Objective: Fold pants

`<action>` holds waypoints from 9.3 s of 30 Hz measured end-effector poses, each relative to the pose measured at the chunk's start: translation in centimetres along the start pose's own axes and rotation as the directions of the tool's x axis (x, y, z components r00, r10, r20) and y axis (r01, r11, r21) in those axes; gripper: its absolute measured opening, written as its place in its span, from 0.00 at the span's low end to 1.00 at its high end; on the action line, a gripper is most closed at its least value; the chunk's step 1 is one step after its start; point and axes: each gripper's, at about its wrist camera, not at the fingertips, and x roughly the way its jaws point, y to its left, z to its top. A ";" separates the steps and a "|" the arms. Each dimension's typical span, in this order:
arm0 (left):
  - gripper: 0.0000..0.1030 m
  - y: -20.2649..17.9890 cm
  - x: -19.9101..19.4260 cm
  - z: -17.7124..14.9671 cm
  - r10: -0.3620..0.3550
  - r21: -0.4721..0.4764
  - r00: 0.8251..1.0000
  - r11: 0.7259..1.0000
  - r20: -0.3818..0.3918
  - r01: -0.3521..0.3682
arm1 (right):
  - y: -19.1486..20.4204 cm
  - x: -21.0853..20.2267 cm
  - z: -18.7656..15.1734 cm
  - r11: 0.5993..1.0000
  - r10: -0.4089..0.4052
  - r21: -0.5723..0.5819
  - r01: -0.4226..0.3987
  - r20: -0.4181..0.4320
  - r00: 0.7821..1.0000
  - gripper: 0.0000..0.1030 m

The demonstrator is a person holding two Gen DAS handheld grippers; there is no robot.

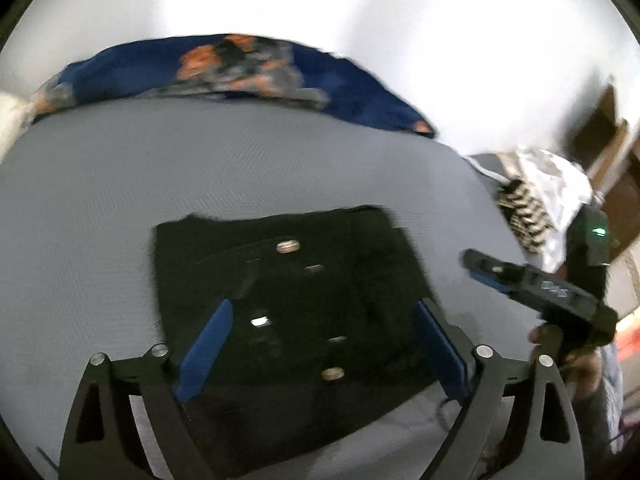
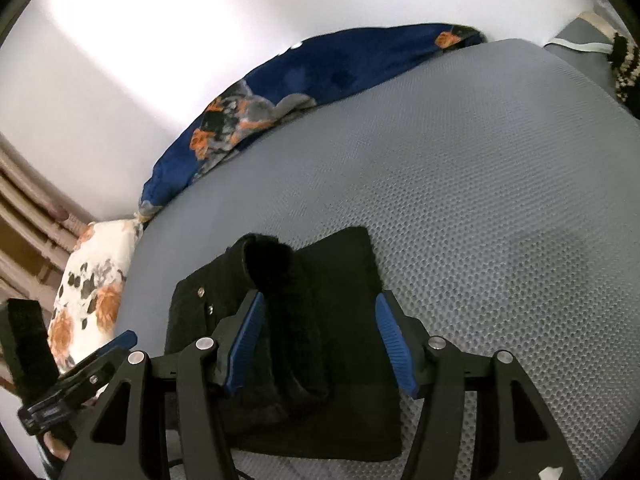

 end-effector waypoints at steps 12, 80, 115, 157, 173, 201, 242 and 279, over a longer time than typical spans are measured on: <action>0.88 9.4 0.1 -3.5 0.224 -0.247 0.971 0.940 -0.081 -0.237 | 1.0 6.3 0.4 0.984 0.146 -0.063 -0.170 -0.276 0.950 0.55; 0.88 4.1 5.8 -5.8 0.274 0.005 0.938 0.960 -0.214 -0.280 | -2.9 1.6 -3.7 0.994 -0.103 0.018 0.107 -0.168 0.980 0.35; 0.75 12.7 2.9 -4.7 -0.238 -0.370 0.945 0.918 -0.226 0.143 | -8.5 6.4 -1.4 0.928 0.360 0.218 -0.301 -0.319 0.877 0.37; 0.13 11.8 3.3 6.0 0.008 -0.122 0.999 0.992 -0.036 -0.013 | 7.4 12.5 7.2 0.978 0.163 -0.088 -0.187 -0.230 0.959 0.18; 0.13 15.9 7.1 10.8 0.084 -0.106 0.996 0.991 -0.017 -0.085 | 10.1 17.6 11.5 0.979 0.122 -0.134 -0.155 -0.225 0.967 0.18; 0.64 16.1 6.2 3.9 0.402 -0.132 0.915 0.906 -0.029 -0.402 | 8.7 13.9 5.3 0.969 -0.149 -0.211 0.129 -0.082 0.985 0.65; 0.70 8.6 -0.9 -4.3 0.515 -0.125 0.853 0.855 0.082 -0.504 | 15.1 6.3 -3.7 0.884 -0.240 -0.397 0.246 0.065 0.968 0.78; 0.70 8.6 -0.5 -4.4 0.520 -0.114 0.851 0.852 0.070 -0.511 | 15.7 7.4 -4.4 0.861 -0.260 -0.441 0.252 0.044 0.965 0.78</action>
